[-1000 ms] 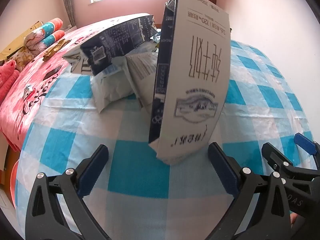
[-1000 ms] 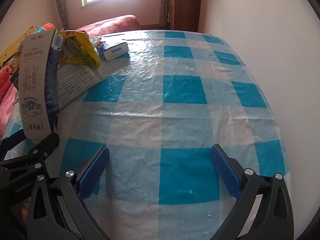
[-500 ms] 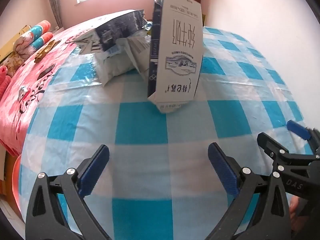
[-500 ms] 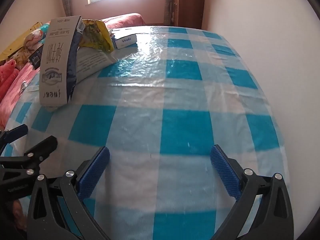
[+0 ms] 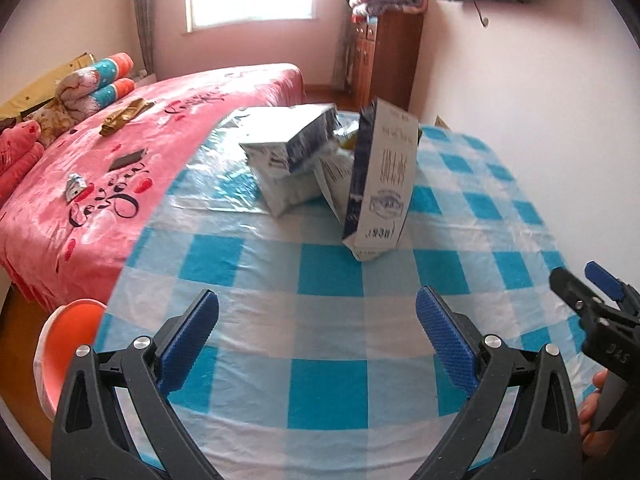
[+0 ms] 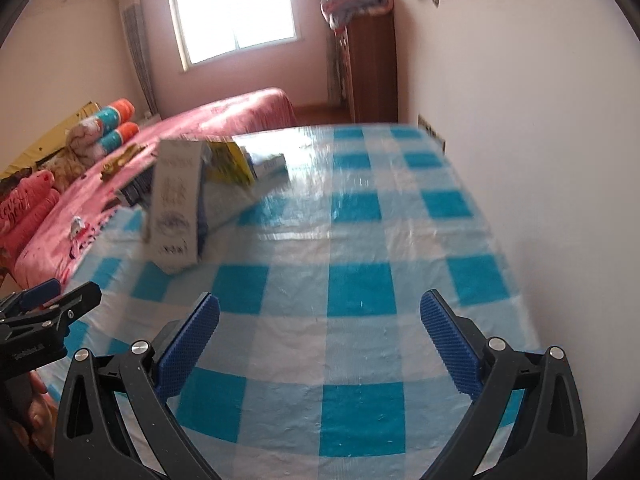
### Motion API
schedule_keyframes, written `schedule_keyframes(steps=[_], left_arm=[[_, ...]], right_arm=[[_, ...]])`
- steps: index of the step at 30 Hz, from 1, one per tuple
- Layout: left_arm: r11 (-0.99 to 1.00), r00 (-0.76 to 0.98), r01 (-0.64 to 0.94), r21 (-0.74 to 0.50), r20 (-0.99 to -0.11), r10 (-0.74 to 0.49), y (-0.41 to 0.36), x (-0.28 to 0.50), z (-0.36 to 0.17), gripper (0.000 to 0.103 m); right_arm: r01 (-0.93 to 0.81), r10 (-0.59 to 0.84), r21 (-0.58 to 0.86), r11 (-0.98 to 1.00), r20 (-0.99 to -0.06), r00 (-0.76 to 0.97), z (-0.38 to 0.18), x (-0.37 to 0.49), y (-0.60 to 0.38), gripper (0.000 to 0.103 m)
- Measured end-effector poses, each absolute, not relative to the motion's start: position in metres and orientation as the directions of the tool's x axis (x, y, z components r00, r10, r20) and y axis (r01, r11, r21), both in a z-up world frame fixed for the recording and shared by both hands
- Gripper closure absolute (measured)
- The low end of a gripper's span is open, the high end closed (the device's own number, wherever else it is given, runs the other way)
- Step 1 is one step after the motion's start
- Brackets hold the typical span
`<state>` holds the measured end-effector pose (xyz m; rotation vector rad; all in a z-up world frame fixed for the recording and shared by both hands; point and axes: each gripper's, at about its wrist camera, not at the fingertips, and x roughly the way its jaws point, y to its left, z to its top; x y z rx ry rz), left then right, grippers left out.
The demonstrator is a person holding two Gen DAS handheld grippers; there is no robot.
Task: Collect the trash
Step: 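Move both tools toward the pile of trash on the checked table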
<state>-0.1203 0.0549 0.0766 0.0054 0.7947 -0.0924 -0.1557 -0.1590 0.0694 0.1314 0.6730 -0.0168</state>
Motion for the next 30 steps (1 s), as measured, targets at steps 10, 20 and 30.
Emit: schedule_keyframes(steps=[10, 20, 30], left_arm=[[0.998, 0.774, 0.055, 0.011, -0.632, -0.036, 0.071, -0.142, 0.104, 0.004], [0.999, 0.825, 0.036, 0.041, -0.565, -0.006, 0.081, -0.160, 0.124, 0.003], [1.000, 0.840, 0.002, 0.029, -0.543, 0.014, 0.093, -0.166, 0.132, 0.004]], right_arm=[[0.013, 0.039, 0.103, 0.995, -0.492, 0.870, 0.114, -0.187, -0.144, 0.004], [-0.002, 0.028, 0.060, 0.998, -0.452, 0.892, 0.134, -0.204, -0.128, 0.004], [-0.042, 0.038, 0.001, 0.999, -0.426, 0.904, 0.141, -0.215, -0.112, 0.004]])
